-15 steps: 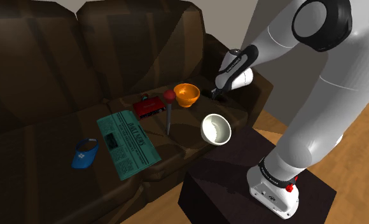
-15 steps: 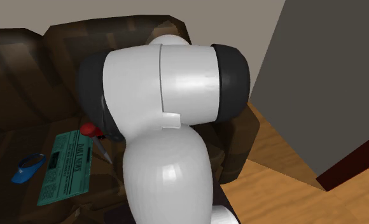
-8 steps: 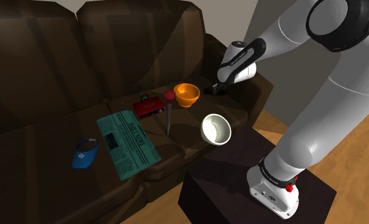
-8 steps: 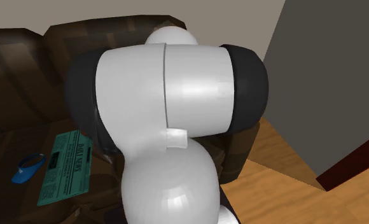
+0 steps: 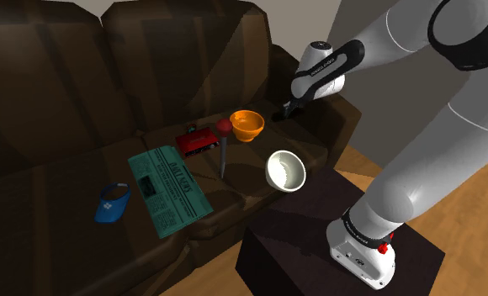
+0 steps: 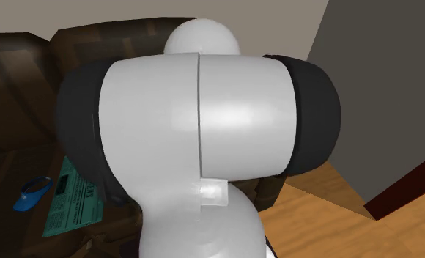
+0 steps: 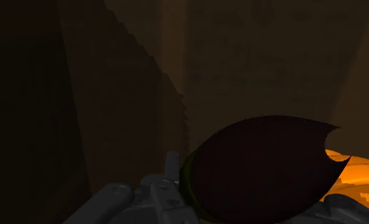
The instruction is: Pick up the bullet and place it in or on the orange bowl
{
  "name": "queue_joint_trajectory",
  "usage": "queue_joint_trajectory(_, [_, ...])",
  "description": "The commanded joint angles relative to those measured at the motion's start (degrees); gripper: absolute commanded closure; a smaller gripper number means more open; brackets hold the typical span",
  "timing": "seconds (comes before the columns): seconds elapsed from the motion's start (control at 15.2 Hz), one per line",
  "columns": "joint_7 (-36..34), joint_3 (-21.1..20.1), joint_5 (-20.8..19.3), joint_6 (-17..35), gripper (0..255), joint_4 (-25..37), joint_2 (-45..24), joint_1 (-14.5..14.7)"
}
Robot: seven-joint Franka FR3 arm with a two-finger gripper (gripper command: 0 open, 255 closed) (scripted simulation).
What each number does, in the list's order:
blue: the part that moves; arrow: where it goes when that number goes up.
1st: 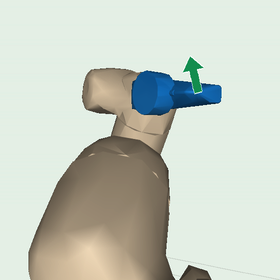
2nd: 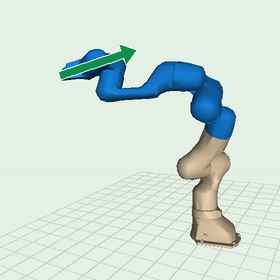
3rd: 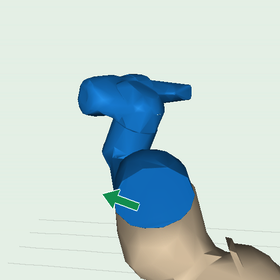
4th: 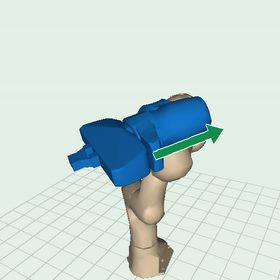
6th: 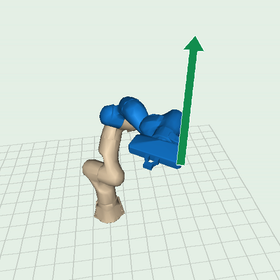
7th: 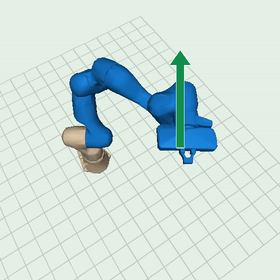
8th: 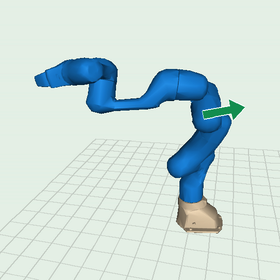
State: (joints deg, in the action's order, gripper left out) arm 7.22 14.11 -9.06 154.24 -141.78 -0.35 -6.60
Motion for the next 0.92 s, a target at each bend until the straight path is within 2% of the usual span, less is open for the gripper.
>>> queue_joint_trajectory(0.0, [0.0, 0.0, -0.2, -1.8, 255, 0.5, 1.3, 0.0])
queue_joint_trajectory(0.46, [0.0, -0.2, -0.6, -6.8, 255, 1.9, 5.0, 0.1])
queue_joint_trajectory(0.86, [-8.7, -4.7, -1.1, -9.5, 255, 8.0, 0.7, 4.0])
